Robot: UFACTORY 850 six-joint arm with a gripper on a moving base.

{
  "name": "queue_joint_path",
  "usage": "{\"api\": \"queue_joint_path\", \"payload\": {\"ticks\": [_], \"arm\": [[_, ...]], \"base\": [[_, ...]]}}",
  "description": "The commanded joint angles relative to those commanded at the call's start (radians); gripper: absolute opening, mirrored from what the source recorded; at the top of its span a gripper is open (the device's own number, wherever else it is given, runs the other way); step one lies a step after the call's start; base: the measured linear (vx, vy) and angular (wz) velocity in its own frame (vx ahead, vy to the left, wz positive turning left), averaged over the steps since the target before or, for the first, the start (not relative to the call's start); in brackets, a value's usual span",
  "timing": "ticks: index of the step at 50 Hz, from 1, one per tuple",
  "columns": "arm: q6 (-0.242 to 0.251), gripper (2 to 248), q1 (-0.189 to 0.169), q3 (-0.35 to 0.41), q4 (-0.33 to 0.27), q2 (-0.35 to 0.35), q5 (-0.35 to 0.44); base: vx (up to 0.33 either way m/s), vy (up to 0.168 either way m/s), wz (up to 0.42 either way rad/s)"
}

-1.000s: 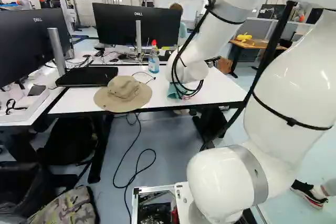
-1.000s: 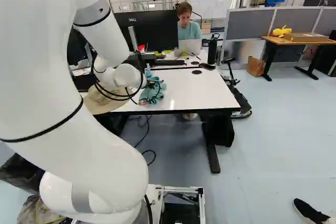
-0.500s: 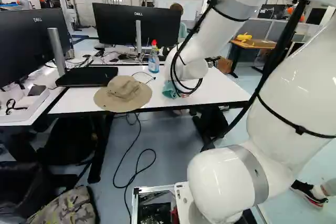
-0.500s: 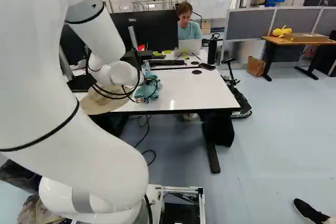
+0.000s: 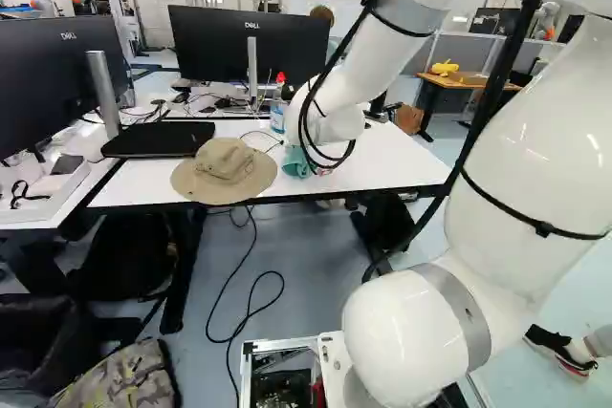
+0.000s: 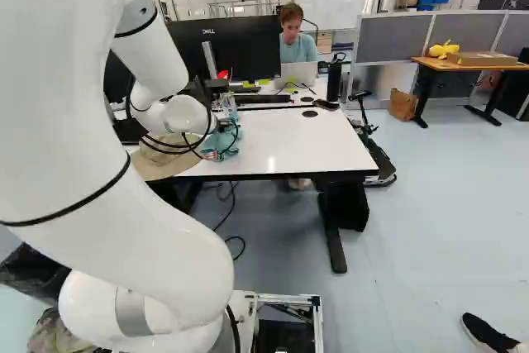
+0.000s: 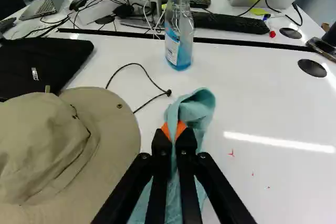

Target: Clean the table with the green towel

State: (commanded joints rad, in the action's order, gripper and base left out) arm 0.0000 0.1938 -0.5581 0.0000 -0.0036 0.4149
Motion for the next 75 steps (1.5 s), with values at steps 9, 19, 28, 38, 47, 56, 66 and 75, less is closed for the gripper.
{"api": "queue_joint_path", "payload": {"ticks": [9, 19, 28, 38, 47, 56, 66, 75], "arm": [[0.000, 25, 0.000, 0.000, 0.003, 0.000, 0.000], [0.000, 25, 0.000, 0.000, 0.023, 0.000, -0.001], [0.000, 25, 0.000, 0.000, 0.051, 0.000, -0.008], [0.000, 25, 0.000, 0.000, 0.088, 0.000, -0.018], [0.000, 25, 0.000, 0.000, 0.127, 0.000, -0.025], [0.000, 25, 0.000, 0.000, 0.159, 0.000, -0.025], [0.000, 25, 0.000, 0.000, 0.159, 0.000, -0.025], [0.000, 25, 0.000, 0.000, 0.159, 0.000, -0.025]], "base": [[0.000, 0.000, 0.000], [0.000, 0.000, 0.000], [0.000, 0.000, 0.000], [0.000, 0.000, 0.000], [0.000, 0.000, 0.000], [0.000, 0.000, 0.000], [0.000, 0.000, 0.000], [0.000, 0.000, 0.000]]}}
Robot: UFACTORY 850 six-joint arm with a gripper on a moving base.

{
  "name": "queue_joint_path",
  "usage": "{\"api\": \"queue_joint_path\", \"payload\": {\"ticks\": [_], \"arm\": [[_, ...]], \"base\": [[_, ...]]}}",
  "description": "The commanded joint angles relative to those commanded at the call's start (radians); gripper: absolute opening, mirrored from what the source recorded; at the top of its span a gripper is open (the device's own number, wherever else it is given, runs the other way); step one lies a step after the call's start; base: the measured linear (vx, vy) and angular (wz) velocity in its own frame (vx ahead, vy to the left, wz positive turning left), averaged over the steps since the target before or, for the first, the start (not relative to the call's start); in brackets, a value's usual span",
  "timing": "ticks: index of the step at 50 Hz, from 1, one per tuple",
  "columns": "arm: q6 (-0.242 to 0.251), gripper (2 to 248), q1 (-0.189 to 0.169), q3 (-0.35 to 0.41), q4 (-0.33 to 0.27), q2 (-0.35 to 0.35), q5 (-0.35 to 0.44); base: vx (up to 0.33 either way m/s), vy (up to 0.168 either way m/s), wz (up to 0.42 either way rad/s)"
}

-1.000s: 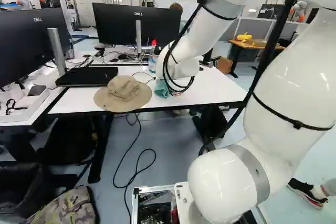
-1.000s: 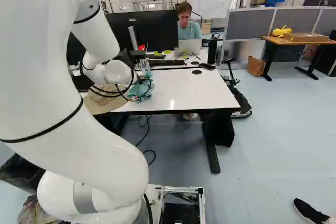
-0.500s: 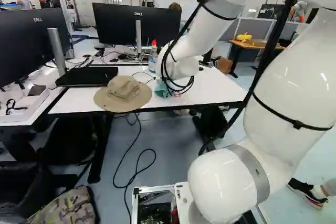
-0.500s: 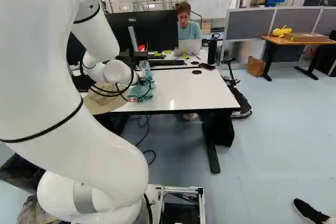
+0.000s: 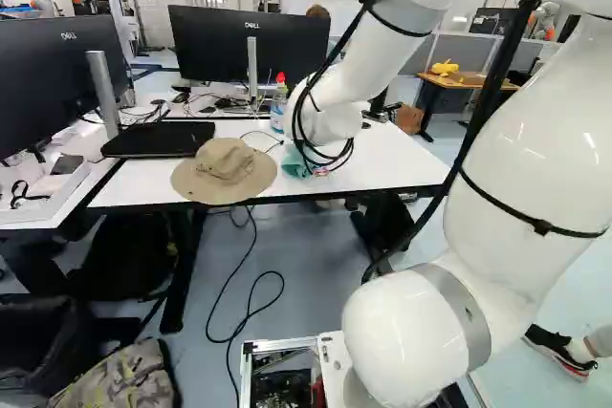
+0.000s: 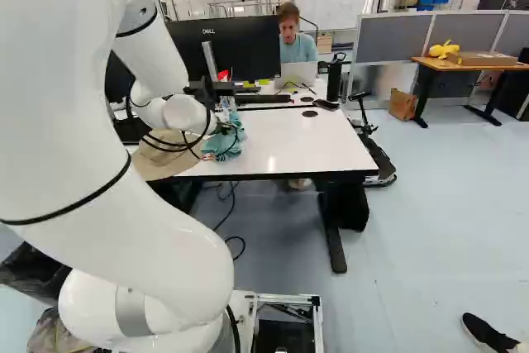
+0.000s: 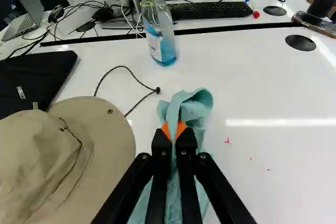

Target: Clean the table with the green towel

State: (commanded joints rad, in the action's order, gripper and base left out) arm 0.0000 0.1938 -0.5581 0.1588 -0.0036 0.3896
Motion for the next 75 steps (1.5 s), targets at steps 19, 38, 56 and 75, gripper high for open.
{"api": "queue_joint_path", "payload": {"ticks": [19, 38, 56, 75], "arm": [[0.000, 25, 0.000, 0.002, 0.000, -0.011, 0.000], [0.000, 25, -0.001, 0.009, 0.000, -0.063, 0.000], [0.000, 25, -0.047, 0.057, 0.000, -0.114, 0.000], [0.000, 25, -0.115, 0.072, 0.000, -0.129, 0.000]], "base": [[0.000, 0.000, 0.000], [0.000, 0.000, 0.000], [0.000, 0.000, 0.000], [0.000, 0.000, 0.000]]}}
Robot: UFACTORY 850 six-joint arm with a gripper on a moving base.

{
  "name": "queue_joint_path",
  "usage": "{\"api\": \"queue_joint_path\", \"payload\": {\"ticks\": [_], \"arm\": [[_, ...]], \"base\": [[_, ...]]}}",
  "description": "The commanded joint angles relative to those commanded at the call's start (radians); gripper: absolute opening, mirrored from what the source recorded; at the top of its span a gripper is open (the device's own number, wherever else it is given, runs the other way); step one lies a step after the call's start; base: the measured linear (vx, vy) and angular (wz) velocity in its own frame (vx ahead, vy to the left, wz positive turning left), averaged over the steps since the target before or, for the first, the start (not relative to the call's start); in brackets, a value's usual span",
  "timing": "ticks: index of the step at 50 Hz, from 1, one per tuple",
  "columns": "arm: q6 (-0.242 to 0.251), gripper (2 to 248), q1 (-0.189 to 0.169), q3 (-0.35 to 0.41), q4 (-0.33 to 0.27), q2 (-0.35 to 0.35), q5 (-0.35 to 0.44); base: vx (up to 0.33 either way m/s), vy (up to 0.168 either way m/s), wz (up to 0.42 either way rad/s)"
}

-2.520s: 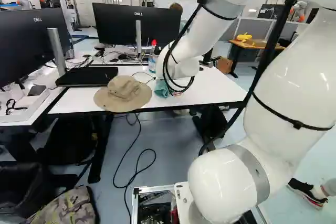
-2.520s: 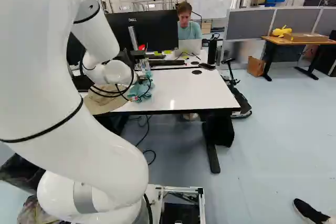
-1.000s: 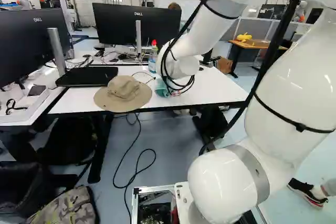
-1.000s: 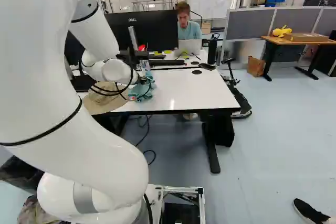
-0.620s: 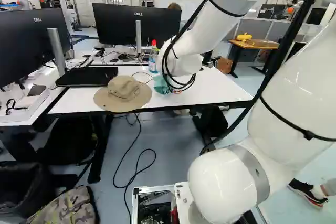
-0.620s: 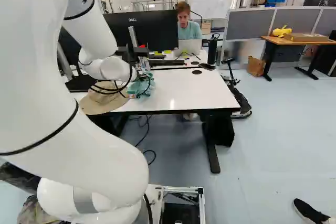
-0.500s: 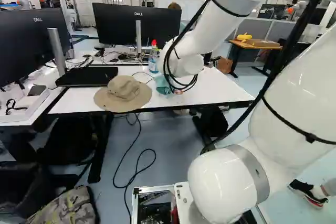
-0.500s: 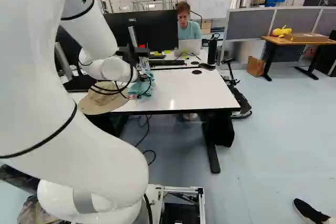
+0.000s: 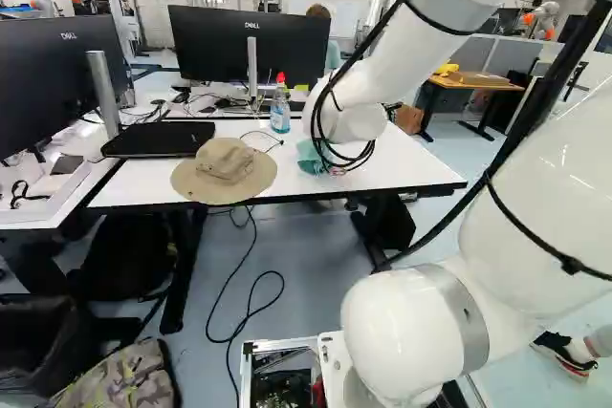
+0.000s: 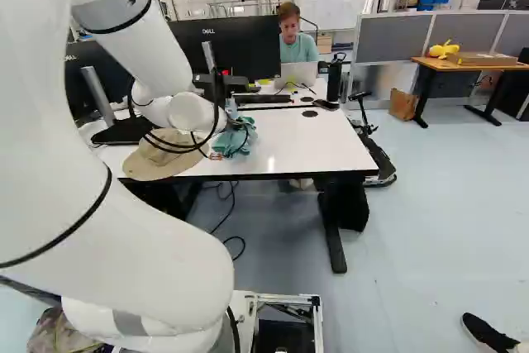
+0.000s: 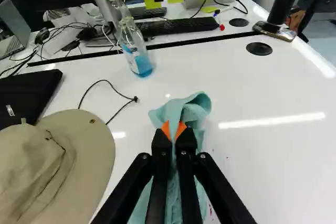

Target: Clean the table with the green towel

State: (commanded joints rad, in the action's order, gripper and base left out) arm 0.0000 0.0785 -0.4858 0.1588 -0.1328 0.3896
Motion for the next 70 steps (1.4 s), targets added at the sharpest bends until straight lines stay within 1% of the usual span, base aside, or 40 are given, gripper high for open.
{"api": "queue_joint_path", "payload": {"ticks": [13, 25, 59, 70], "arm": [[0.000, 25, -0.046, -0.017, 0.000, 0.018, 0.000], [0.000, 25, -0.047, -0.020, 0.000, 0.035, 0.000], [0.000, 25, -0.047, -0.035, 0.000, 0.139, 0.000], [0.000, 25, -0.047, -0.035, 0.000, 0.139, -0.008]], "base": [[0.000, 0.000, 0.000], [0.000, 0.000, 0.000], [0.000, 0.000, 0.000], [0.000, 0.000, 0.000]]}}
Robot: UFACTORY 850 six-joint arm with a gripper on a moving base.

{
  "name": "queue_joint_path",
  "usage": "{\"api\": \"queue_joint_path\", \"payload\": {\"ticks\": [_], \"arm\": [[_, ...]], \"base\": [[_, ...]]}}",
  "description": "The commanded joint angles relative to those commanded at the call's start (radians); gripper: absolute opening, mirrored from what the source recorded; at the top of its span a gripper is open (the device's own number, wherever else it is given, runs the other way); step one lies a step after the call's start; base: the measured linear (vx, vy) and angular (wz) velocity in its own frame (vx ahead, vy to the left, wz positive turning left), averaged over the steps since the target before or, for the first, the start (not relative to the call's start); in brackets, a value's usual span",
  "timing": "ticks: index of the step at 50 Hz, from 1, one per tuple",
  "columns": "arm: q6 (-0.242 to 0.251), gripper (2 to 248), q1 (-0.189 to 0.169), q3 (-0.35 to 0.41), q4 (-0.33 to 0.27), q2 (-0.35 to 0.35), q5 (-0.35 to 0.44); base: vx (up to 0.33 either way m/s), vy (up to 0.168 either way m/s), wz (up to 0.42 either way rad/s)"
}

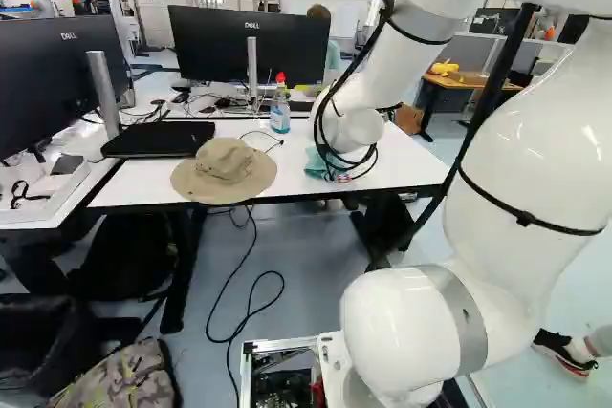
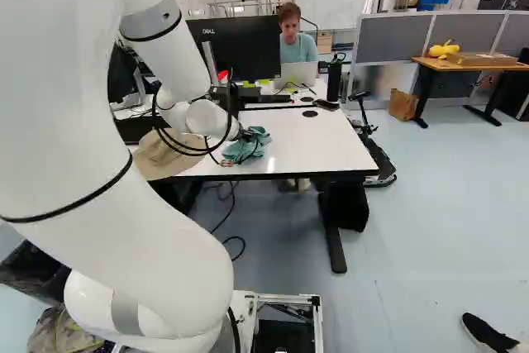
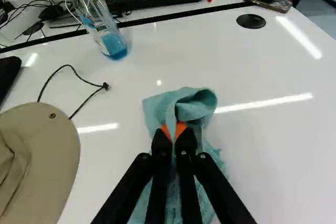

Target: Clean the table with the green towel

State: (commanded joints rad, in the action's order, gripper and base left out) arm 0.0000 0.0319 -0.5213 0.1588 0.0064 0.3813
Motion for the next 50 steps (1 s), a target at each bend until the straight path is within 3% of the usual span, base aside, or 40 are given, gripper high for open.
{"api": "queue_joint_path", "payload": {"ticks": [24, 50], "arm": [[0.000, 25, 0.001, 0.006, 0.000, -0.006, -0.025], [0.000, 25, 0.017, 0.137, 0.000, -0.140, -0.025]], "base": [[0.000, 0.000, 0.000], [0.000, 0.000, 0.000]]}}
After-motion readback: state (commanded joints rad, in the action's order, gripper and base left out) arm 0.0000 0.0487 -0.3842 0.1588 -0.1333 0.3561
